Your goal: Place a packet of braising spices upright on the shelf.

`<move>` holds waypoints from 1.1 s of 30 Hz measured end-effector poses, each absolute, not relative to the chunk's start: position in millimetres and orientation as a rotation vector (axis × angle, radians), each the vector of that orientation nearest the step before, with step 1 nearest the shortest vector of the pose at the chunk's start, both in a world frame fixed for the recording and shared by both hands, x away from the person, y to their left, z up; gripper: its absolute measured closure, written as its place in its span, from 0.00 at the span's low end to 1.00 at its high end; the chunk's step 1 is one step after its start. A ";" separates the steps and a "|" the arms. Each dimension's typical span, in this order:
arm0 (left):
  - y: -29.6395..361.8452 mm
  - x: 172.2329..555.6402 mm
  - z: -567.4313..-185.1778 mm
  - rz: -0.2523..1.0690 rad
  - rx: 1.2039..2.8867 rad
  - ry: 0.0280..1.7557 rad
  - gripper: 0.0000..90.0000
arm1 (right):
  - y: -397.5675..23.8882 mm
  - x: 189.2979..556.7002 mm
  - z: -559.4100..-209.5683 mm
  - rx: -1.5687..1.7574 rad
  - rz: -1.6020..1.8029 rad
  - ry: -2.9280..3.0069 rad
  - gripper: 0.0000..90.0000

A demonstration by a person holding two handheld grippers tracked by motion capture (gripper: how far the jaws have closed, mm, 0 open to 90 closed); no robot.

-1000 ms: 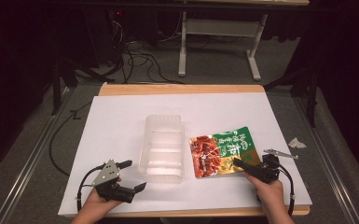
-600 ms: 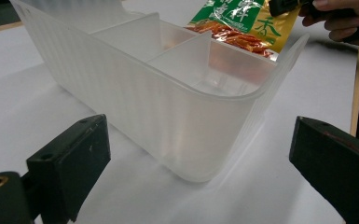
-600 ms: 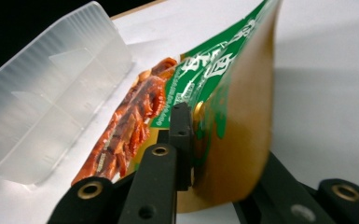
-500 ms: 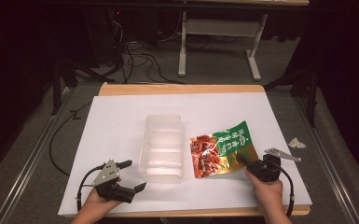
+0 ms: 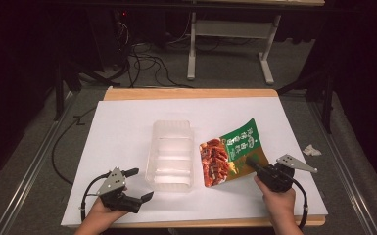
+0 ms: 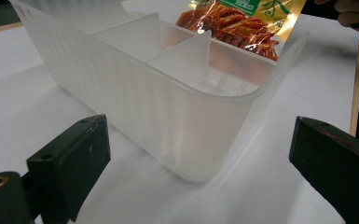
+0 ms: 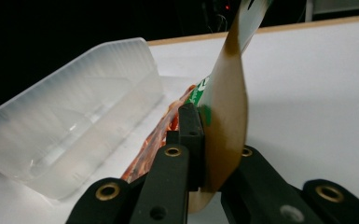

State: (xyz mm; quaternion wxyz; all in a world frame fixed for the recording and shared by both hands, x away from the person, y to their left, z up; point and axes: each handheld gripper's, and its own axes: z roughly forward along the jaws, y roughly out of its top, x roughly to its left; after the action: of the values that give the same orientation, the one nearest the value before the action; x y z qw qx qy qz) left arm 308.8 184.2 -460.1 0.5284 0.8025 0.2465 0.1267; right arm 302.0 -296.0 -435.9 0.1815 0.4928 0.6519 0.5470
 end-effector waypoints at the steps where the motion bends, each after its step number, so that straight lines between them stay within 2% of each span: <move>1: 184.3 308.9 -460.1 0.302 1.917 0.588 0.06 | -294.8 301.3 -434.2 1.375 1.547 1.840 1.00; 15: 184.4 308.9 -460.1 0.302 1.917 0.588 0.06 | -285.4 286.0 -407.5 1.162 1.540 1.775 1.00; 33: 184.0 309.0 -460.5 0.302 1.920 0.588 0.07 | -312.6 271.3 -385.4 1.093 1.525 1.626 1.00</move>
State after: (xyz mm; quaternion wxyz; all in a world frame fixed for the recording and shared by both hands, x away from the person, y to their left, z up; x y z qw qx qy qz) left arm 309.0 184.0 -460.5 0.5272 0.8034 0.2462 0.1262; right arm 271.3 -312.6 -385.4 0.3235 0.4166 0.6198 0.5811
